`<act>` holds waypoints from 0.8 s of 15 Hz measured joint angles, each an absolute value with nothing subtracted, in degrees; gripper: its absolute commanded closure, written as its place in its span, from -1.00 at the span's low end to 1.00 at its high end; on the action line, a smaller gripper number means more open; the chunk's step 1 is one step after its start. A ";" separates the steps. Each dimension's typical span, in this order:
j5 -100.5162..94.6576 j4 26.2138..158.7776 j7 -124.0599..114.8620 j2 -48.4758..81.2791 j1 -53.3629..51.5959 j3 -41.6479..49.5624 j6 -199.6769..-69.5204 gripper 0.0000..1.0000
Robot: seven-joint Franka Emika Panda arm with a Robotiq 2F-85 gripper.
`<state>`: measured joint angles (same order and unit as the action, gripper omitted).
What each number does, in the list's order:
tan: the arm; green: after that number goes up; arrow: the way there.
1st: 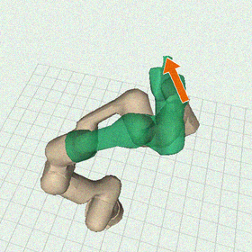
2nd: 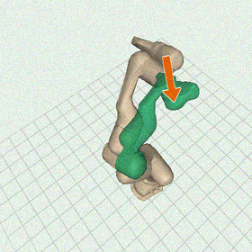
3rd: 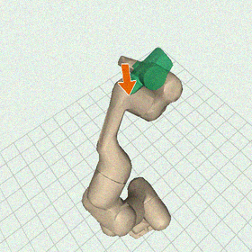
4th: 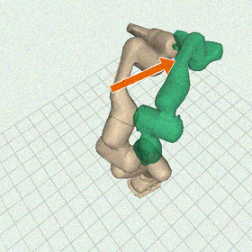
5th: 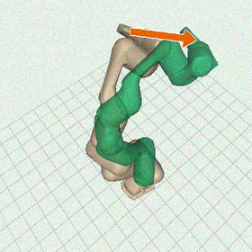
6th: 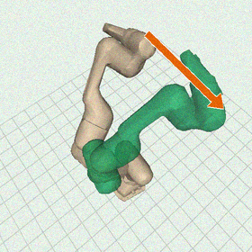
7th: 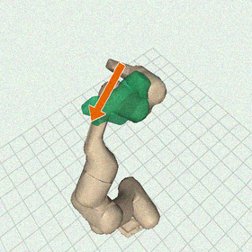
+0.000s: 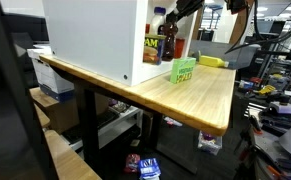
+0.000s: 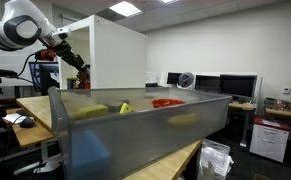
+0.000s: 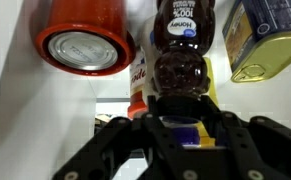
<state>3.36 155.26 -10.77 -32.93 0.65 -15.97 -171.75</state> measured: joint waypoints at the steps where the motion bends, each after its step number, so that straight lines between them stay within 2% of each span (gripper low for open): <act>1: 2.78 155.55 -11.01 -33.04 1.51 -17.11 -172.55 0.59; 11: 0.45 156.86 -16.84 -36.06 13.01 -30.37 -175.41 0.59; 12: 0.45 156.90 -17.22 -36.37 13.68 -31.22 -175.40 0.14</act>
